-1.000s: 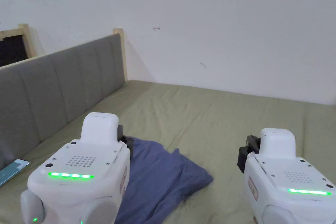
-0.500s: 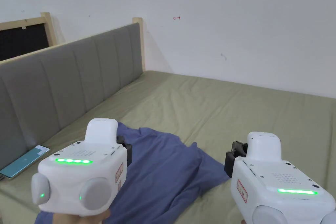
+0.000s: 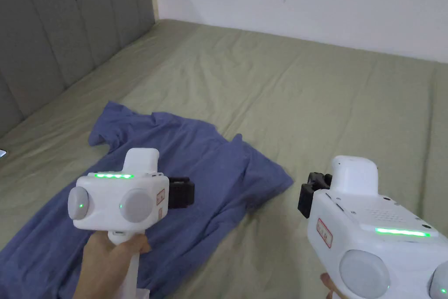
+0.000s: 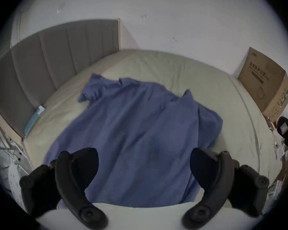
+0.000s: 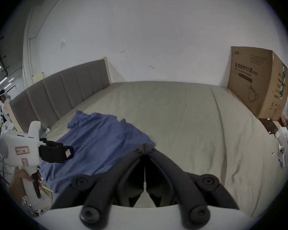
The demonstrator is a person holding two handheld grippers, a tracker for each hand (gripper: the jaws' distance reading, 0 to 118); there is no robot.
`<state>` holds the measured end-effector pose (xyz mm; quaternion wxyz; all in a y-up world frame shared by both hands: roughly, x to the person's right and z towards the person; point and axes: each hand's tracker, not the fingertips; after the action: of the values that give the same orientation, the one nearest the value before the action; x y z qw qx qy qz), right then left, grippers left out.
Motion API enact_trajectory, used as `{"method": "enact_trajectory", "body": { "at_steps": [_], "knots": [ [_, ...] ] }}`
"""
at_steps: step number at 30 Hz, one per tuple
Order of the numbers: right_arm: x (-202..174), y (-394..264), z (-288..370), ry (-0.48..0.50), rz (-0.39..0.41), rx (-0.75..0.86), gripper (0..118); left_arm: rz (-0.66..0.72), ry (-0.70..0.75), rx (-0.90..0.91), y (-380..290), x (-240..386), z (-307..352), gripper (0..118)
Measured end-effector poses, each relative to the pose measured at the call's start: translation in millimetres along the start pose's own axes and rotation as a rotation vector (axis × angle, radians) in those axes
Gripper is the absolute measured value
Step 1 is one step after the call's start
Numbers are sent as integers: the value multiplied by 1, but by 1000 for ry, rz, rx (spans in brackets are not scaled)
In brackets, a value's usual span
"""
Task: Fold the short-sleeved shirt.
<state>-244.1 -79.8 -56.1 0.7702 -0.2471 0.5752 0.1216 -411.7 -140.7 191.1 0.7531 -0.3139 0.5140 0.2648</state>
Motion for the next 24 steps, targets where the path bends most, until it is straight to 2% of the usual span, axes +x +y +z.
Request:
{"method": "enact_trajectory", "body": {
  "at_steps": [5,6,7,9,11,12,14,15,16,19,24],
  "knots": [
    [4,-7,-28,-4,-37,-57,0,-6,-30,-142,-5,1,-64,112],
    [5,-9,-32,-1,-35,-62,0,9,-65,-180,-8,-1,-73,109],
    [6,-10,-35,2,-31,-66,0,10,-62,-203,-9,0,-79,100],
    [6,-13,-40,-11,-23,-81,0,-42,-21,-157,-10,6,-76,100],
    [10,-15,-44,-14,-31,-92,0,-55,-10,-161,-10,9,-70,91],
    [11,-16,-45,-14,-47,-97,0,-60,-7,-138,-10,9,-68,79],
    [14,-17,-46,-9,-76,-106,0,-23,30,-112,-4,7,-63,20],
    [14,-17,-46,-10,-80,-110,0,11,38,-123,-1,4,-66,0],
    [15,-18,-45,-13,-81,-114,0,70,8,-173,1,1,-71,0],
    [18,-20,-44,-37,-74,-125,0,62,-5,-171,3,-3,-66,0],
    [33,-18,-28,-46,-111,-120,0,91,-38,-173,18,-5,-47,0]
  ]
}}
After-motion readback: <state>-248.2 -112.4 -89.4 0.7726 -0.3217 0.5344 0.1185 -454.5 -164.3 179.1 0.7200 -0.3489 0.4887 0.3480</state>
